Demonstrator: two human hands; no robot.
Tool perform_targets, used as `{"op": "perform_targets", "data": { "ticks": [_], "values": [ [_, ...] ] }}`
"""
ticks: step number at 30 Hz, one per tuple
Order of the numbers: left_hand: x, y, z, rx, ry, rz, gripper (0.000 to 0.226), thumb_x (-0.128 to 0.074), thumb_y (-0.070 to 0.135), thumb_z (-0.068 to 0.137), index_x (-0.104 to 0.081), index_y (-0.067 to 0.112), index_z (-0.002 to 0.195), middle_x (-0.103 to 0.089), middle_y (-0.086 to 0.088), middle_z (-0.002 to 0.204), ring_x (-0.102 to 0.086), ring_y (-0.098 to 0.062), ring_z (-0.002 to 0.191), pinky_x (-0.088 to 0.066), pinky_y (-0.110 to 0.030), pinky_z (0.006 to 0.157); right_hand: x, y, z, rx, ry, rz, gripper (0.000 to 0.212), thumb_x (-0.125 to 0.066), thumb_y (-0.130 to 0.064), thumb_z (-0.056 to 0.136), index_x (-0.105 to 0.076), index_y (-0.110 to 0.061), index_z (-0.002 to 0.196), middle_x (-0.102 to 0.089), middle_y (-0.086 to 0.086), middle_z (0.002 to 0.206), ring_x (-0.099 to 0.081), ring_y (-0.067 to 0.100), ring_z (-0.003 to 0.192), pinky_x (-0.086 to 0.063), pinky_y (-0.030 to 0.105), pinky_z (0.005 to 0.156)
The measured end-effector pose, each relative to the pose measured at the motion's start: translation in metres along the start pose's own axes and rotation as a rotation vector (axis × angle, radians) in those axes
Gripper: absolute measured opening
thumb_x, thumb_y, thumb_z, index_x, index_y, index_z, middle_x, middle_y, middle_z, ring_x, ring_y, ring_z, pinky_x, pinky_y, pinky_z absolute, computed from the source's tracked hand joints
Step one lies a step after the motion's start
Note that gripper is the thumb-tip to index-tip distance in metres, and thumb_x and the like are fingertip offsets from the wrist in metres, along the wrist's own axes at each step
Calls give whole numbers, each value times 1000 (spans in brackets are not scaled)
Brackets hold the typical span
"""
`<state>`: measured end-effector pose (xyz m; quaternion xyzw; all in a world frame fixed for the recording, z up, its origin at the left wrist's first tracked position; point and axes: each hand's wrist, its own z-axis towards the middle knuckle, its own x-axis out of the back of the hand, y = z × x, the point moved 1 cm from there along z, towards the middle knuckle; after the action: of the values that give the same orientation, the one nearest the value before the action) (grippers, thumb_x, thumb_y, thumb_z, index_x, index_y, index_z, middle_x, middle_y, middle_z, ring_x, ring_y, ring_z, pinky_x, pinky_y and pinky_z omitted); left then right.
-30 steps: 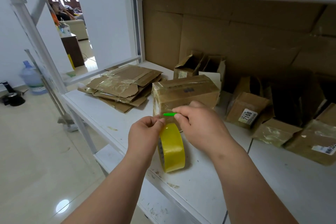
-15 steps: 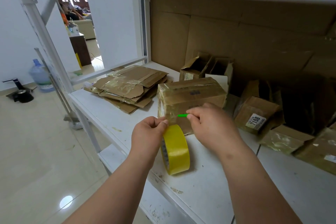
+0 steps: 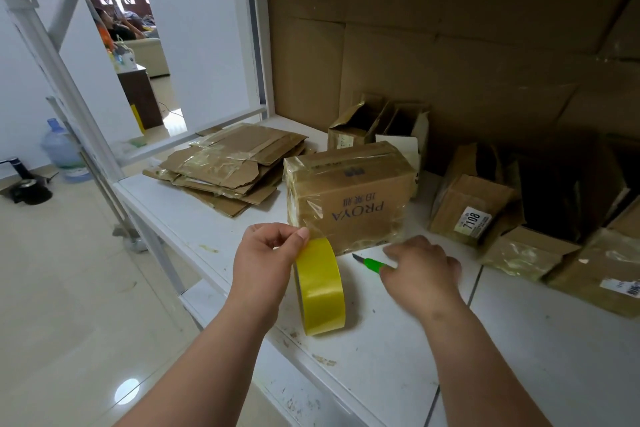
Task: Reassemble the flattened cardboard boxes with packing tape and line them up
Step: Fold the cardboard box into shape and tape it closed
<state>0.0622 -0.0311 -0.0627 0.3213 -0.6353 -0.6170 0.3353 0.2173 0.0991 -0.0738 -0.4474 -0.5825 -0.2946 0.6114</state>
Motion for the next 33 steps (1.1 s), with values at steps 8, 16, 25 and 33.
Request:
{"op": "perform_targets", "data": {
  "ticks": [8,16,25,33],
  "values": [
    [0,0,-7,-83,-111,8,10,-77,20,83,-76,25,74,-68,-15,96,-65,-33,94,-54,-55,88,19,-55,-23,109,-275,1223,20,-71,-31,87,-72,-24,106,-72,-11,103,-63,-3,96,-43,14,72],
    [4,7,-9,-202,-33,217,17,-70,29,90,-73,44,94,-68,8,87,-66,-10,86,-52,-28,76,8,-62,-23,68,-253,1374,13,-66,-18,93,-67,-11,82,-72,13,91,-63,9,80,-45,17,65],
    [-7,29,36,-549,-41,756,51,-64,38,93,-50,35,142,-46,3,119,-51,-15,108,-39,-26,79,5,-53,-20,113,-142,1329,14,-65,-17,93,-68,-7,84,-67,-1,80,-58,0,71,-43,6,60],
    [-1,22,54,-690,-112,793,45,-71,27,89,-62,26,134,-54,5,86,-54,-14,74,-39,-25,66,14,-33,-3,121,116,1262,21,-70,-21,89,-70,-29,71,-62,-8,116,-59,9,108,-45,25,90]
  ]
}}
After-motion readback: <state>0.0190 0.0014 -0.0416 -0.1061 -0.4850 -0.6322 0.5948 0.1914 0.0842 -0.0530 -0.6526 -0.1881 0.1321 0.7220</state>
